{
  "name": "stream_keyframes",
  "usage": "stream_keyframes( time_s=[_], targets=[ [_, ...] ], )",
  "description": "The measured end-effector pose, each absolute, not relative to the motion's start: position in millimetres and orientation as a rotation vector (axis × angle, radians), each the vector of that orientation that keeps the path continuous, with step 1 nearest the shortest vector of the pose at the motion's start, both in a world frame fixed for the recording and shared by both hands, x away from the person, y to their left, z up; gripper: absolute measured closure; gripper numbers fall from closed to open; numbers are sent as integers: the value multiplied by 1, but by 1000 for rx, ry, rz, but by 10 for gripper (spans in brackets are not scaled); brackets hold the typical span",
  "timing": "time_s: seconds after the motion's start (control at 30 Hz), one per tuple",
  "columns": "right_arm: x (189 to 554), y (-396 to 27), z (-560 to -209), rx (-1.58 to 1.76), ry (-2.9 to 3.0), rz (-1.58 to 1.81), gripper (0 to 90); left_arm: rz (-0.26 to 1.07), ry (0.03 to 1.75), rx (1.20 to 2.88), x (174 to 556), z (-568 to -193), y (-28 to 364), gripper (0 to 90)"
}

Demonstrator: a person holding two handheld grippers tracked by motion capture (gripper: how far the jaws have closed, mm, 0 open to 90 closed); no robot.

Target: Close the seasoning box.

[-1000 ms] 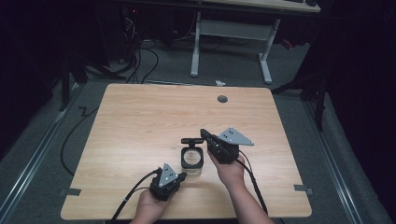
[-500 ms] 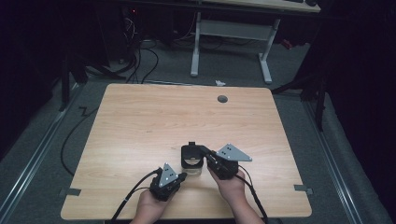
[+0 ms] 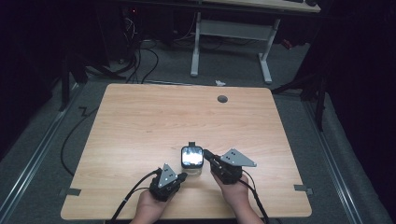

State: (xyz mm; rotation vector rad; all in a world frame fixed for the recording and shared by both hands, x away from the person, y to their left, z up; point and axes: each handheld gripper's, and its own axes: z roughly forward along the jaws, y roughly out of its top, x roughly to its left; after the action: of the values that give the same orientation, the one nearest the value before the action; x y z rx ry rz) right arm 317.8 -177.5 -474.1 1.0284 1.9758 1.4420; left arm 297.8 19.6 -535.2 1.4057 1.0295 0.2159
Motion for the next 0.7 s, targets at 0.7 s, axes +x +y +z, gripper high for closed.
stream_keyframes(
  time_s=[0.7],
  targets=[
    [322, -252, -491, 1225, 1897, 1271, 746, 412, 1164, 1312, 333, -515, 102, 731]
  ],
)
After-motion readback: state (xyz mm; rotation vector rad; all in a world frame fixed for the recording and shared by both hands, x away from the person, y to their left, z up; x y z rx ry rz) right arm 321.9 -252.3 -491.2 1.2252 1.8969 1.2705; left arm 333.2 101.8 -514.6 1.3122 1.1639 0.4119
